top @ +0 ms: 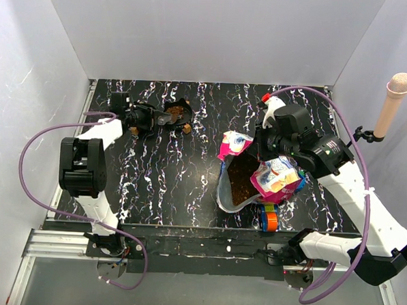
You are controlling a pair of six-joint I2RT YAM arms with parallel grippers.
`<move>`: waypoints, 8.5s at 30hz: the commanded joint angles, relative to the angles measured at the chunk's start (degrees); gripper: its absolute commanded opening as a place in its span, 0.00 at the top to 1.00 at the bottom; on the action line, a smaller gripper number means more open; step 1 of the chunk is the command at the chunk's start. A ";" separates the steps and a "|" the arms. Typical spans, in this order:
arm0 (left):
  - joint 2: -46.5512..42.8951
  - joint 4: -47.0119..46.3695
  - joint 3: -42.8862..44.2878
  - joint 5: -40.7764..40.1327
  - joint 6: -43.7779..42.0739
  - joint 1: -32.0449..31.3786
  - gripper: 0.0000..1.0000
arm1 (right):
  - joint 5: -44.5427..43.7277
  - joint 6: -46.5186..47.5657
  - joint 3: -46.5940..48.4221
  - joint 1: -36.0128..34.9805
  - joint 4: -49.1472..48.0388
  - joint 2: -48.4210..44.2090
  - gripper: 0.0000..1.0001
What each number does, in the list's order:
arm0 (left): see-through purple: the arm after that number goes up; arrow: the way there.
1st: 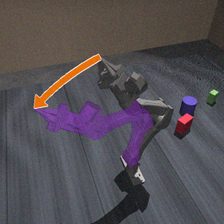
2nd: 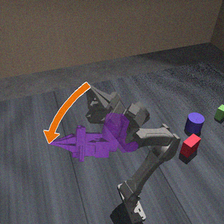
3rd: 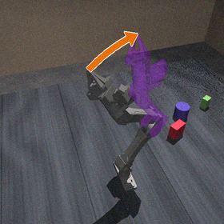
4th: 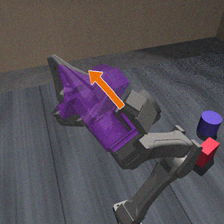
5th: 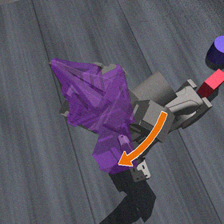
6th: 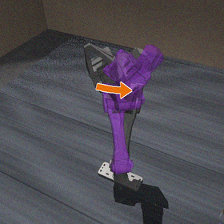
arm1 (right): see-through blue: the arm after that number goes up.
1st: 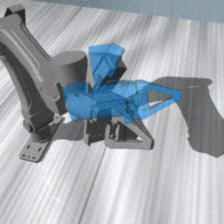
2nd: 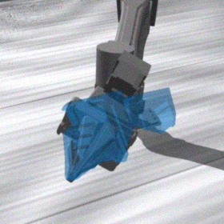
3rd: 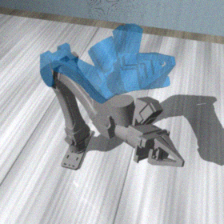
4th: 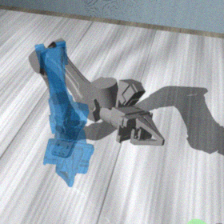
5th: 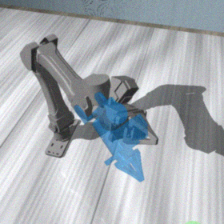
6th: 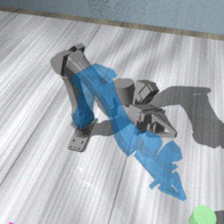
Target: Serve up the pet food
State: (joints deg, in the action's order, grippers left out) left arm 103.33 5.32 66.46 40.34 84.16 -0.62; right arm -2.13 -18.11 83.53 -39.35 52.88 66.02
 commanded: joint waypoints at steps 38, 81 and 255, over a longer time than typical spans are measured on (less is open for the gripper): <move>18.40 74.74 50.08 -10.28 11.82 -4.56 1.00 | -0.42 0.27 -1.00 0.24 -7.71 -4.14 0.99; 13.13 74.05 65.20 -10.19 13.85 -8.34 1.00 | -0.15 0.44 0.67 0.15 -6.57 -3.18 0.99; -37.74 -2.02 -17.40 -15.98 -6.02 -46.14 1.00 | -4.72 3.87 13.86 0.33 -4.01 5.44 0.99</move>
State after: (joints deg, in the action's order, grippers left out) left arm 72.71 -5.96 46.11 28.75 82.35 -45.32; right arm -8.32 -13.45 92.25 -38.92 56.10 73.60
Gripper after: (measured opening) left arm 0.244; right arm 0.028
